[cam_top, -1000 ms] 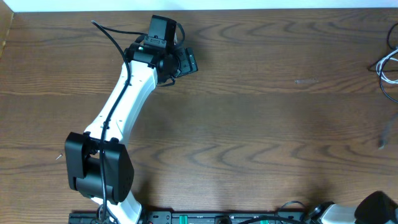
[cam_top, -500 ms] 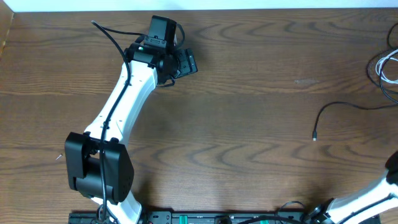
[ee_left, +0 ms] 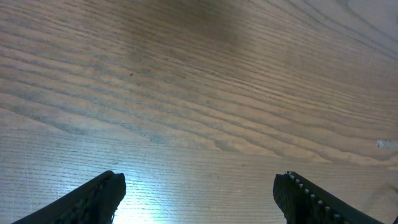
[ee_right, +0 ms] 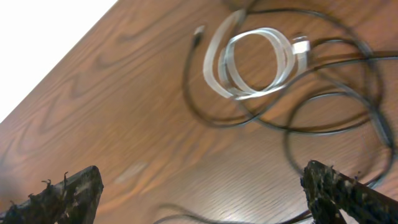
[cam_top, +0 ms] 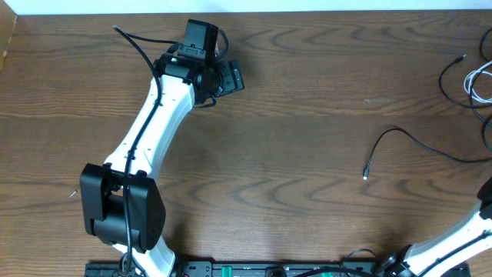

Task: Untangle cables

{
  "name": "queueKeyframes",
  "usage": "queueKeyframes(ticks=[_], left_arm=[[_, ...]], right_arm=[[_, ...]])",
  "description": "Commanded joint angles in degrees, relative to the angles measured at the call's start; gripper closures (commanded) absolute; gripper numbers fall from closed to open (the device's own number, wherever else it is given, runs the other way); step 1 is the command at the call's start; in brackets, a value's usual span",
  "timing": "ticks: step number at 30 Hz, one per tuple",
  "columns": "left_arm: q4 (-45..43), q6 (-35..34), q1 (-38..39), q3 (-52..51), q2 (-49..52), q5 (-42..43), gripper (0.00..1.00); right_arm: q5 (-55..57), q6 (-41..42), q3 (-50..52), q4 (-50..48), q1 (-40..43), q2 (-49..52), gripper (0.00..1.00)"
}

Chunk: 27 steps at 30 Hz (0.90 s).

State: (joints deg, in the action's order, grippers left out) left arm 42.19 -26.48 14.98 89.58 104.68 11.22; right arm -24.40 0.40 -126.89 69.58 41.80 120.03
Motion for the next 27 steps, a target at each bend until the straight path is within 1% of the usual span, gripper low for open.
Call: queueKeyframes(ticks=[1, 4, 5, 9, 14, 16, 19, 22, 24, 27], left_arm=[[0.5, 1.2, -0.3, 0.2, -0.4, -0.8, 0.18], [0.6, 1.2, -0.3, 0.2, -0.4, -0.8, 0.17], [0.6, 1.2, -0.3, 0.2, -0.4, -0.8, 0.07], [0.6, 1.2, -0.3, 0.2, -0.4, -0.8, 0.06], [0.6, 1.2, -0.3, 0.2, -0.4, -0.8, 0.05], [0.6, 1.2, -0.3, 0.2, -0.4, -0.8, 0.05], [0.6, 1.2, -0.3, 0.2, -0.4, -0.8, 0.06], [0.6, 1.2, -0.3, 0.2, -0.4, -0.8, 0.05], [0.6, 1.2, -0.3, 0.2, -0.4, -0.8, 0.05], [0.6, 1.2, -0.3, 0.2, -0.4, -0.8, 0.05]], right_arm=[[-5.1, -4.1, -0.7, 2.1, -4.0, -5.7, 0.01], [-5.8, -6.2, -0.7, 5.2, -7.7, -8.1, 0.01], [-5.8, -7.1, -0.7, 6.3, -9.1, -8.8, 0.01], [-5.7, -11.5, -0.7, 9.8, -15.8, -11.5, 0.01], [-5.2, -12.3, -0.7, 11.5, -23.0, -14.6, 0.01], [-2.3, -11.4, -0.7, 12.1, -25.7, -15.1, 0.01], [7.7, -7.8, -0.1, 14.2, -29.7, -14.6, 0.01], [15.8, -7.7, 2.9, 15.3, -32.6, -12.9, 0.01], [18.3, -7.1, 6.4, 14.8, -33.3, -11.8, 0.02], [18.7, -4.5, 13.2, 12.3, -32.9, -9.9, 0.05]])
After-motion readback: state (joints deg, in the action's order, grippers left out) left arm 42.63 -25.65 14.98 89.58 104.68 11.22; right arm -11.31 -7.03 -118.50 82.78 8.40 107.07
